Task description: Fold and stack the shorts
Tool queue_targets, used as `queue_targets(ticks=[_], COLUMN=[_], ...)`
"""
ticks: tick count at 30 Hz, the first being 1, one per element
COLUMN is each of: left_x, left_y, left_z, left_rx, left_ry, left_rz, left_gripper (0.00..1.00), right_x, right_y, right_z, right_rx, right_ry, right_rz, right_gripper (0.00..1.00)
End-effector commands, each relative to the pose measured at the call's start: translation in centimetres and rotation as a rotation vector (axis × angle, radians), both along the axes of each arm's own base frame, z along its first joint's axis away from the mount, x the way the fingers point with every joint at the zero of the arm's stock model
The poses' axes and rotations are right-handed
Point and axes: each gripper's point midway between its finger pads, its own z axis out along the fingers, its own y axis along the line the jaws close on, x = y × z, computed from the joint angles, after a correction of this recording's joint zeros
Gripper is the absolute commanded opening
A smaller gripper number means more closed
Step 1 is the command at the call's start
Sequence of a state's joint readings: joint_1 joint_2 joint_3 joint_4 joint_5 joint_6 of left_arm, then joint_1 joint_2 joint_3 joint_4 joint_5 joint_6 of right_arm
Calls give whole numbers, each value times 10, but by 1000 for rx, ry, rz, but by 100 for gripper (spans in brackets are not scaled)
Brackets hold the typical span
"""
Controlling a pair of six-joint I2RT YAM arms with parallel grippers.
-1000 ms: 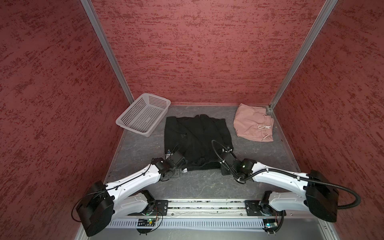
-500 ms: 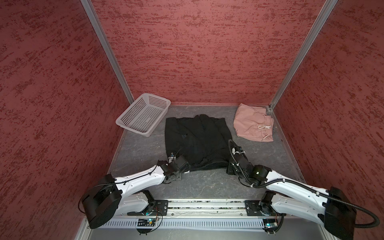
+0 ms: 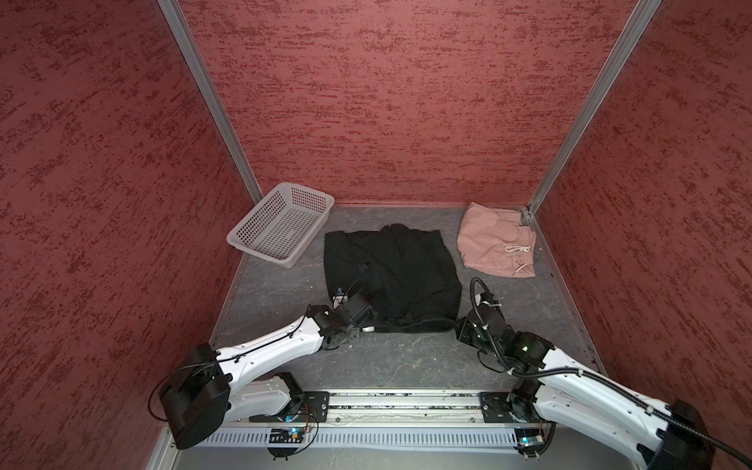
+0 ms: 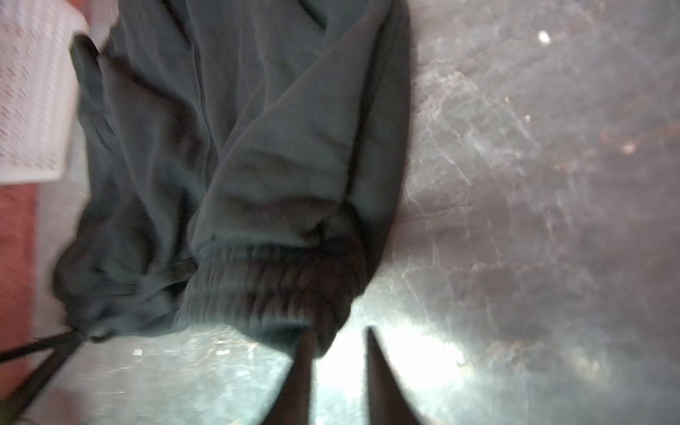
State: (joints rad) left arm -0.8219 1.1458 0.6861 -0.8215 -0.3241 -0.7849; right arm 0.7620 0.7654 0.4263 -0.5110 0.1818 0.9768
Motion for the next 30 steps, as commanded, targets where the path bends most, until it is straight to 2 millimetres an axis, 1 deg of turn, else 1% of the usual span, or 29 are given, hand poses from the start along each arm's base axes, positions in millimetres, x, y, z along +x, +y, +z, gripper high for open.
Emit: queue_targets(ticks=[1, 3, 6, 7, 8, 10, 12, 14, 16, 18, 20, 21, 24, 28, 30], left_x=[2, 10, 21, 25, 29, 38, 47, 58, 66, 69, 67, 65, 55, 40, 32], left_y=[10, 8, 7, 7, 6, 3, -1, -7, -12, -19, -24, -26, -28, -22, -17], left_z=[20, 36, 53, 57, 60, 63, 61, 56, 48, 38, 28, 23, 4, -21, -32], left_rx=[-9, -38, -55, -60, -66, -89, -115, -150, -184, -208, -222, -229, -252, -265, -257], left_ry=[-32, -74, -116, -127, -138, -163, -180, -189, -177, -150, -115, -102, -54, 0, 42], left_rz=[17, 11, -7, -13, -20, -31, -38, -43, -41, -45, -42, -44, -35, -7, 16], left_gripper=[84, 86, 87, 87, 87, 87, 87, 87, 86, 87, 94, 100, 99, 99, 99], right_x=[5, 10, 23, 30, 38, 52, 62, 66, 63, 56, 47, 44, 32, 19, 14], right_y=[-2, -3, 8, 11, 16, 28, 41, 50, 53, 51, 46, 45, 40, 31, 19], right_z=[37, 52, 59, 61, 63, 68, 67, 58, 46, 32, 18, 12, -10, -40, -48], right_rx=[-13, -70, -110, -125, -137, -131, -105, -91, -90, -96, -96, -88, -71, -77, -103], right_ry=[-59, -81, -108, -122, -140, -167, -169, -149, -114, -57, -3, 16, 85, 183, 230], right_rz=[20, 46, 93, 99, 105, 123, 148, 170, 190, 194, 189, 186, 166, 130, 88], right_gripper=[59, 63, 65, 65, 62, 60, 53, 41, 33, 26, 20, 20, 20, 22, 23])
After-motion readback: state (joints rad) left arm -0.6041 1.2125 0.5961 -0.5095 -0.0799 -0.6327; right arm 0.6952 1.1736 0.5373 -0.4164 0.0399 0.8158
